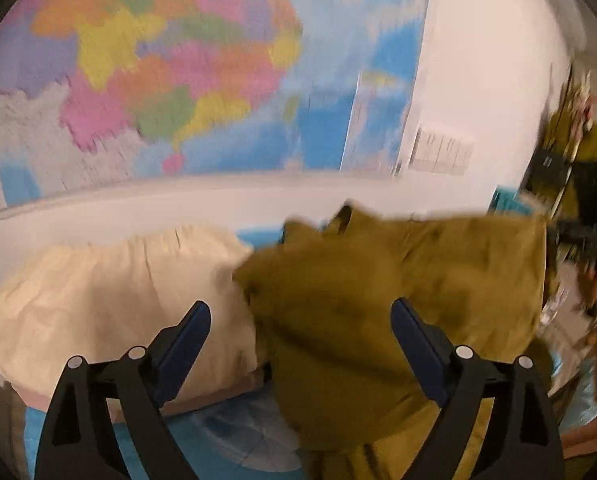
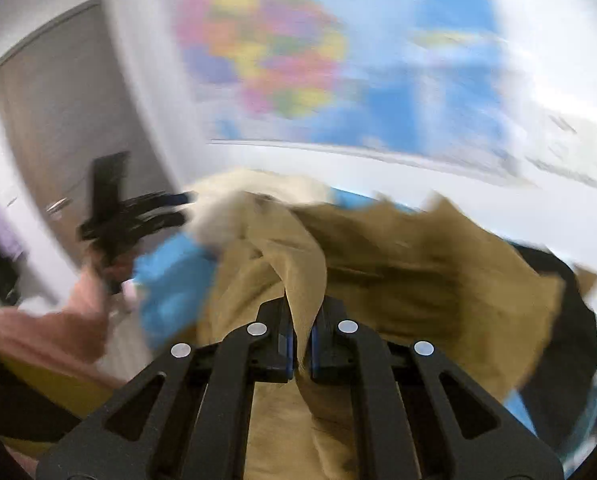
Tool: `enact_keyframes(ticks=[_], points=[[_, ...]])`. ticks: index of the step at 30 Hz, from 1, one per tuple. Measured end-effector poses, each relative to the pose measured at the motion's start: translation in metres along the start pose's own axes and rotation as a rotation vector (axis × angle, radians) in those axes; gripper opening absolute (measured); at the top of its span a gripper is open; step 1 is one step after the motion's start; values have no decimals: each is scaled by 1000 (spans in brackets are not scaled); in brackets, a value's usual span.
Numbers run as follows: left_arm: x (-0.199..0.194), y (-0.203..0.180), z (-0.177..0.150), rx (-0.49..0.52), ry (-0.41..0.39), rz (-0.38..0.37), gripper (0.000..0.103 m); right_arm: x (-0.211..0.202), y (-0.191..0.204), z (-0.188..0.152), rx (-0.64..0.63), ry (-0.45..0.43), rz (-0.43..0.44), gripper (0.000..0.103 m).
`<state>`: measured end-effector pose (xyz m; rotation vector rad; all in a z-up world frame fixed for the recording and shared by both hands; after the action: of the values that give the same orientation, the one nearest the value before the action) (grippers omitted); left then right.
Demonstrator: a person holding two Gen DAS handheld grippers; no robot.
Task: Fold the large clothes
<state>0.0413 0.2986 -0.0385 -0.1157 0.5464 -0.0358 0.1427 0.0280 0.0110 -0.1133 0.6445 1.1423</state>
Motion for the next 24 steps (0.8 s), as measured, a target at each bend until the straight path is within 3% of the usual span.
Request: enact_keyframes(ticks=[5, 7, 8, 9, 11, 13, 15, 18, 20, 22, 24], points=[[70, 7, -37, 15, 189, 51, 88, 50, -97, -52, 199, 159, -120, 13], [88, 9, -41, 40, 219, 106, 88, 66, -129, -70, 236, 207, -158, 23], [93, 11, -43, 58, 226, 135, 88, 73, -138, -80, 250, 225, -169, 34], [102, 11, -42, 99, 230, 182, 88, 75, -144, -84, 268, 216, -174, 48], [116, 9, -37, 146, 238, 204, 88, 67, -148, -85, 290, 176, -179, 64], [124, 10, -31, 151, 242, 205, 88, 57, -150, -85, 286, 140, -153, 69], [128, 13, -20, 144, 224, 209, 85, 41, -154, -87, 264, 120, -152, 81], [135, 22, -8, 117, 203, 242, 77, 24, -146, -100, 206, 132, -164, 86], [139, 29, -7, 90, 210, 274, 67, 25, -146, -114, 190, 161, -186, 83], [146, 35, -10, 62, 231, 298, 66, 31, -150, -116, 191, 177, -197, 58], [151, 41, -15, 52, 242, 308, 64, 24, -155, -111, 255, 147, -142, 14]])
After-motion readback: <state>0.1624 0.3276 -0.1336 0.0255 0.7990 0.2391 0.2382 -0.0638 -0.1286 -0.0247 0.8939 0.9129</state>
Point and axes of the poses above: each gripper's, at about its wrist camera, not at the fingertips, and x roughly the way its jaws point, y to its left, z to its top, the point moved 7 cm from there along x, roughly the way its jaws point, and after that the axes turned 4 degrees about -y, right-handed, at the moved point
